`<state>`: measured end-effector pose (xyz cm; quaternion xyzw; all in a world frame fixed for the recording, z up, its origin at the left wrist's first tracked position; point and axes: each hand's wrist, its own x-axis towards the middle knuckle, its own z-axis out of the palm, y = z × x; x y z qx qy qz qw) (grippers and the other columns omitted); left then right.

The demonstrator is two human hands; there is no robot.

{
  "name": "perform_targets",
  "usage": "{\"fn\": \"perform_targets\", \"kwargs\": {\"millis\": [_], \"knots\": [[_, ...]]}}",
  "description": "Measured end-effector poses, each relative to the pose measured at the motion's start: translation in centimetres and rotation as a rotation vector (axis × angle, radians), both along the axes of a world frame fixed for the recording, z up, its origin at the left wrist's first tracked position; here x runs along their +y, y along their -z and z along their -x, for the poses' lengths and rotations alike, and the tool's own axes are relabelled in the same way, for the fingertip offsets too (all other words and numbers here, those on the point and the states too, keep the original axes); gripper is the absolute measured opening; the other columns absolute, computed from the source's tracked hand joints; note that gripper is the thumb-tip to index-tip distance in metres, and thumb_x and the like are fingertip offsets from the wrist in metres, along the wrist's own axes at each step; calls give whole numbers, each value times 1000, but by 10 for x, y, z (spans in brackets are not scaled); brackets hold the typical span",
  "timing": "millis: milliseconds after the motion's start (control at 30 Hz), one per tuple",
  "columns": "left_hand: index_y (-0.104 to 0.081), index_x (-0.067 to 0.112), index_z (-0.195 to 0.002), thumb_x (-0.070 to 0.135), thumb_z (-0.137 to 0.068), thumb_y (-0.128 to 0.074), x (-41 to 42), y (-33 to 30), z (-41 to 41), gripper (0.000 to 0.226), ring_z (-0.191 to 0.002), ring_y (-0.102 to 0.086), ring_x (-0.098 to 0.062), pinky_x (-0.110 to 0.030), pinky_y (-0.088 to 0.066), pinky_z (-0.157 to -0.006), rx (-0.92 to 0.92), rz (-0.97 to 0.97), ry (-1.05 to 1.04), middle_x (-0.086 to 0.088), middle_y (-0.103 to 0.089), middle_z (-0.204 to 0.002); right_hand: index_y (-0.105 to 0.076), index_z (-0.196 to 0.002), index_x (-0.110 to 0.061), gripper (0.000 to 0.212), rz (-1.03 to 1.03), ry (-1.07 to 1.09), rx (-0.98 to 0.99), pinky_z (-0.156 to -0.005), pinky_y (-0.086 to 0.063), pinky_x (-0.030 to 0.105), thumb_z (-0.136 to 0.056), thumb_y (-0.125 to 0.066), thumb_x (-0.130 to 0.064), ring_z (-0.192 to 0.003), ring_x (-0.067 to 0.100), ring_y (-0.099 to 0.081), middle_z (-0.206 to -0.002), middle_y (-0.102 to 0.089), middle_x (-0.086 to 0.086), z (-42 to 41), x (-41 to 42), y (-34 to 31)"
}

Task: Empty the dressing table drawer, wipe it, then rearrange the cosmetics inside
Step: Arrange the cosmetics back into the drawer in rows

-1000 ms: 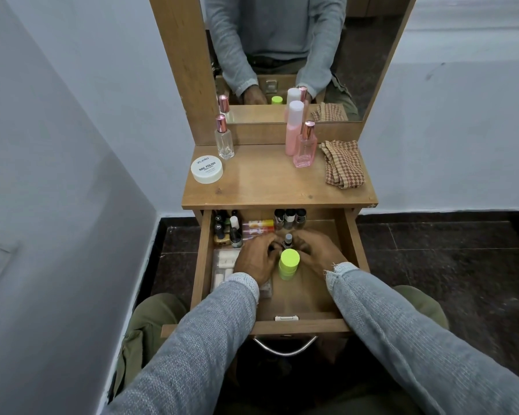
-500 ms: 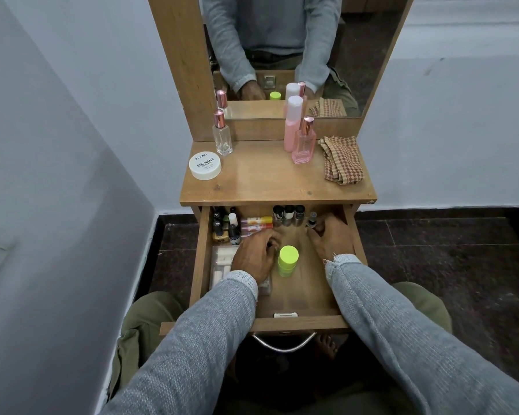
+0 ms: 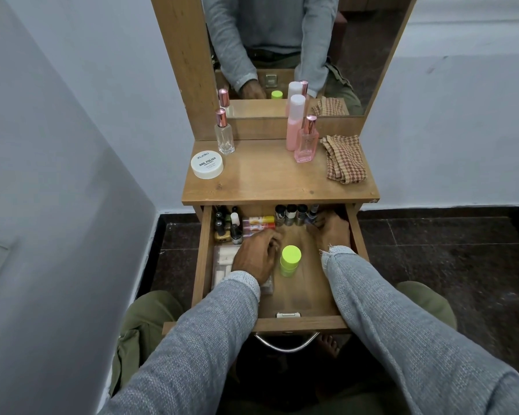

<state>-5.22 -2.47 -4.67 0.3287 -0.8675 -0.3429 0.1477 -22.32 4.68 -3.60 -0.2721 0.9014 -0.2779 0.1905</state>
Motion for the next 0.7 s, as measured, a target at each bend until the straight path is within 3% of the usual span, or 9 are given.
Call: {"fn": "perform_targets", "kwargs": {"millis": [167, 367, 700], "knots": [[-66, 18, -104, 2, -84, -49, 1, -2, 0, 30, -88, -65, -22, -36, -54, -80, -4, 1, -2, -3, -71, -98, -63, -108, -1, 31, -40, 17, -42, -79, -43, 26, -86, -66, -24, -101, 34, -62, -110, -66, 18, 2, -4, -2], [-66, 17, -101, 2, -85, -50, 2, -4, -1, 27, -88, -65, -21, -35, -54, -79, -21, 7, -5, -3, -71, -97, -60, -110, -3, 32, -111, -8, -118, -87, -50, 33, -88, -64, -26, -102, 34, -62, -113, -65, 18, 5, -9, -4], [-66, 18, -104, 1, -85, -50, 3, -4, -1, 30, -89, -65, -22, -35, -53, -80, -42, -14, -3, -2, -71, -97, -59, -117, 1, 27, -127, 37, -51, -89, -44, 35, -92, -52, -9, -111, 37, -55, -119, -60, 23, 3, -4, -2]]}}
